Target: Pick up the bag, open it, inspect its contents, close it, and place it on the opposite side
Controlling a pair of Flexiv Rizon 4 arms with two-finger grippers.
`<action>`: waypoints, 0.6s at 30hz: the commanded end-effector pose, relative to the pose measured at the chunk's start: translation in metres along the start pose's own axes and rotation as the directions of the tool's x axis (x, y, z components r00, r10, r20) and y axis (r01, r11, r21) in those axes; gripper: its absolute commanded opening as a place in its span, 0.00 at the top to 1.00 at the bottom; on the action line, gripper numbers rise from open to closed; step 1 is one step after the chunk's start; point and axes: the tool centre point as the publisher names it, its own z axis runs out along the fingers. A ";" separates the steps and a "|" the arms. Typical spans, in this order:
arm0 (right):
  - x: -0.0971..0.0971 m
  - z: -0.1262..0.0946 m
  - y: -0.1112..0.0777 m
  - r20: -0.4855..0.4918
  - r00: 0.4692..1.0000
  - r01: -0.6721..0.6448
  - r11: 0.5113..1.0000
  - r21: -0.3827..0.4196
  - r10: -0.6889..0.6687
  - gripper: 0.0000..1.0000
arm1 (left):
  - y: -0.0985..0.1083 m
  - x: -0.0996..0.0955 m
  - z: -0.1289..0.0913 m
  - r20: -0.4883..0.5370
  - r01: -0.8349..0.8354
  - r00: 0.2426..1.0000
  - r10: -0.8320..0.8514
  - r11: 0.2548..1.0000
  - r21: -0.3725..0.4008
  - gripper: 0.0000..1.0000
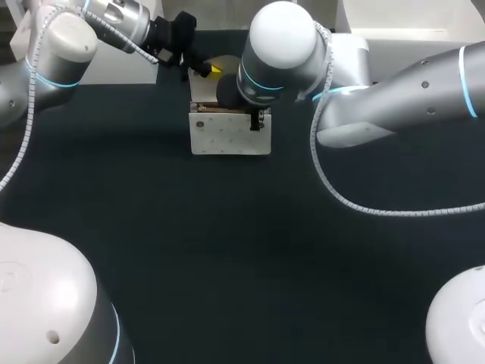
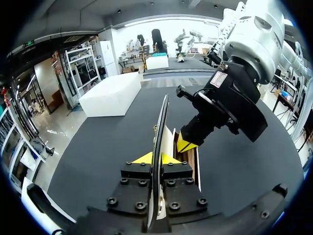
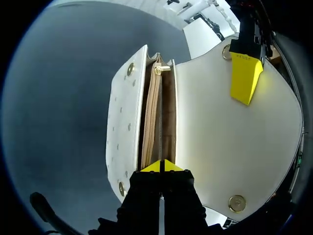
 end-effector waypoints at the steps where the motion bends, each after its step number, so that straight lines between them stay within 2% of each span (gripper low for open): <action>1: -0.003 0.006 0.002 -0.014 1.000 0.004 1.000 0.001 -0.004 1.00 | 0.000 0.001 -0.003 0.005 0.001 1.000 -0.001 1.000 0.014 1.00; 6: 0.004 0.012 0.003 -0.051 0.999 0.018 1.000 0.002 -0.017 1.00 | 0.000 0.002 -0.004 0.003 0.014 1.000 -0.014 0.999 0.034 1.00; 14: 0.011 0.019 0.000 -0.093 0.995 0.024 0.999 0.023 -0.022 1.00 | 0.003 0.005 -0.006 -0.057 0.047 0.998 -0.042 0.996 0.082 1.00; 18: 0.012 0.022 -0.002 -0.105 0.994 0.021 0.999 0.031 -0.017 1.00 | 0.005 0.005 -0.006 -0.066 0.051 0.997 -0.046 0.996 0.078 1.00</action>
